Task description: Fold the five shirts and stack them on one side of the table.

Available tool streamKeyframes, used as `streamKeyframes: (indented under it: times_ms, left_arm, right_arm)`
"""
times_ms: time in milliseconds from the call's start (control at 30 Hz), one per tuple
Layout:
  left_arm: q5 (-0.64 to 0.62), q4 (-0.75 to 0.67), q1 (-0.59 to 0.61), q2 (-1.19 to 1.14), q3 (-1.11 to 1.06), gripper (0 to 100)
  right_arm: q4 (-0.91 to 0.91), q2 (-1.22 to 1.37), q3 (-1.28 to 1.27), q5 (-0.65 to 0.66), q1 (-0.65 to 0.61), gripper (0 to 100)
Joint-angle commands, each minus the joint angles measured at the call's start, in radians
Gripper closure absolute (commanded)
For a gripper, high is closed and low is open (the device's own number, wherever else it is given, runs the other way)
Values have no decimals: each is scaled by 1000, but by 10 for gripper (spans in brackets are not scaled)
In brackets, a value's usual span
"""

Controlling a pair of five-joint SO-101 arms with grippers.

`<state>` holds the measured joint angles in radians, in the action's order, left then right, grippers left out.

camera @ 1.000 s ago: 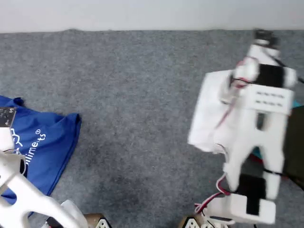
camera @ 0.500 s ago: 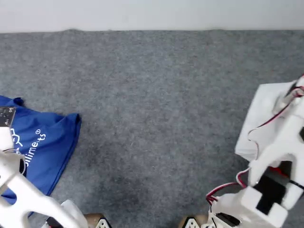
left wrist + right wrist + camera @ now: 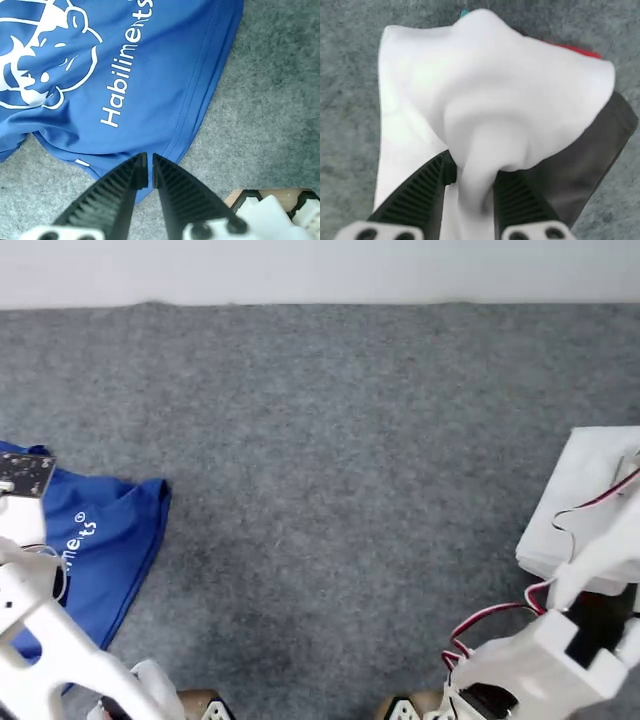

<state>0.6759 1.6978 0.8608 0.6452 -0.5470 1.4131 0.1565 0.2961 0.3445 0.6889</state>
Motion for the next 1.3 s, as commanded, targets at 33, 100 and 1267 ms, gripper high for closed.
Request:
streamKeyframes:
  times_ms: [33,100,1267]
  left_arm:
    - [3,-23,-3,17,7,963]
    - [3,-23,-3,17,7,963]
    - [2,-17,2,23,4,963]
  right_arm:
    - [-35,24,20,52,27,958]
    - [-31,33,20,51,38,883]
    - [173,120,-97,52,56,988]
